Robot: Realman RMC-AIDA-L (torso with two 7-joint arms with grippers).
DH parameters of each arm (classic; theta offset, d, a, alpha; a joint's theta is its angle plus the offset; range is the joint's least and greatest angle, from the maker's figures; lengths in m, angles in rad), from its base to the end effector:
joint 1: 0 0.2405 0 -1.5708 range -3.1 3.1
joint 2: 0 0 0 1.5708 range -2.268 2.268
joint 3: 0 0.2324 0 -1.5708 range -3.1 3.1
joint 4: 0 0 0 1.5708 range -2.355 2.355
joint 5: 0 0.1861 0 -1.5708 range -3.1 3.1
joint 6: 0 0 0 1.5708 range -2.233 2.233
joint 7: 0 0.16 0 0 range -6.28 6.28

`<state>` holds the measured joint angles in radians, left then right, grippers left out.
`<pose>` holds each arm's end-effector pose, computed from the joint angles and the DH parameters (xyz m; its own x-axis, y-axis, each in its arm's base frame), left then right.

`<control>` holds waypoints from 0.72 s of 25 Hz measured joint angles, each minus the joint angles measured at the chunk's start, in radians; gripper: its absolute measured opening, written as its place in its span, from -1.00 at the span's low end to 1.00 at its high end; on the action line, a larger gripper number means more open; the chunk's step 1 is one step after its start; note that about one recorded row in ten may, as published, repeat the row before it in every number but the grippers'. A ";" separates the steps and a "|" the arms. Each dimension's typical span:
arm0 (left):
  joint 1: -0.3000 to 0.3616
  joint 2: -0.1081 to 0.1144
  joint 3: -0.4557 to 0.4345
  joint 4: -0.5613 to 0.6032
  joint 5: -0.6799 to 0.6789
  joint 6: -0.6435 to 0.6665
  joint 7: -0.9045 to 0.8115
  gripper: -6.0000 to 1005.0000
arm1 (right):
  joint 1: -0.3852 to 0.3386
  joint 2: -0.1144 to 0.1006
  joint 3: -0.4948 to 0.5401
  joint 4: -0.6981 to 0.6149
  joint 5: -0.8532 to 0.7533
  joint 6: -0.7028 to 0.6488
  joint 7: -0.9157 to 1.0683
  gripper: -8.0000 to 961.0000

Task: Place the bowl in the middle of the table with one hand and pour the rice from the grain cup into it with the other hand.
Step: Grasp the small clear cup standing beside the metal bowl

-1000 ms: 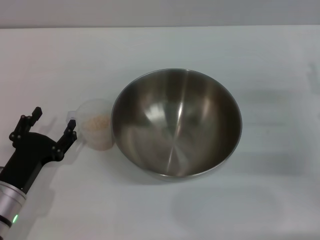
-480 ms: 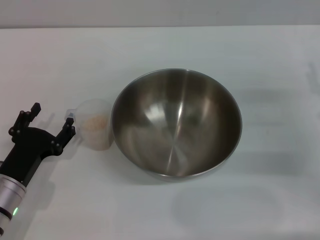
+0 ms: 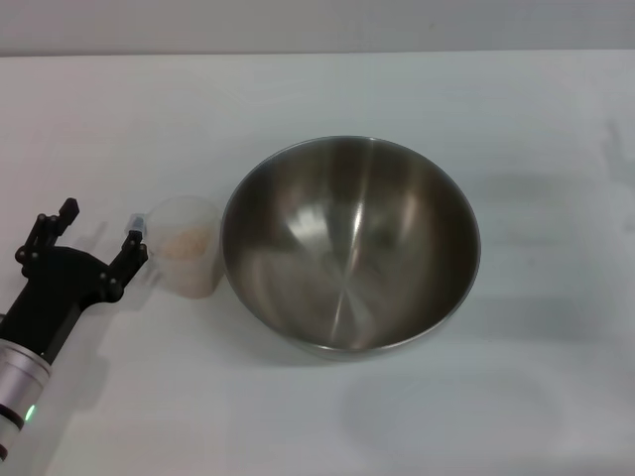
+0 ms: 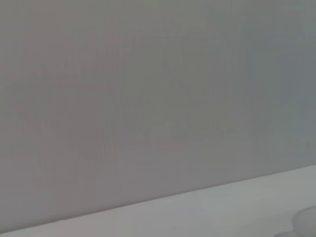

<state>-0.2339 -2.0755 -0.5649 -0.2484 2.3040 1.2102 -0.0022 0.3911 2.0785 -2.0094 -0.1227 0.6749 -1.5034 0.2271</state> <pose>-0.3016 0.2547 -0.0374 0.8052 0.0356 0.5920 0.5703 -0.3201 -0.7565 0.2785 0.3054 0.0640 0.6061 0.3538 -0.7124 -0.7410 -0.0744 -0.6674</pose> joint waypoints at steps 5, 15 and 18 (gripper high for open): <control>-0.002 0.000 0.000 0.000 0.000 -0.001 -0.001 0.30 | 0.000 0.000 0.000 0.000 0.000 0.000 0.000 0.26; -0.004 -0.001 0.006 -0.006 0.002 -0.009 0.001 0.16 | -0.004 0.000 0.000 0.000 0.000 0.000 0.000 0.27; -0.004 -0.002 0.007 -0.007 0.004 -0.009 0.001 0.05 | -0.005 0.000 0.000 0.000 0.000 -0.002 0.000 0.27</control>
<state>-0.2377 -2.0771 -0.5576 -0.2554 2.3079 1.2014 -0.0009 0.3858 2.0785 -2.0093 -0.1227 0.6749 -1.5052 0.2270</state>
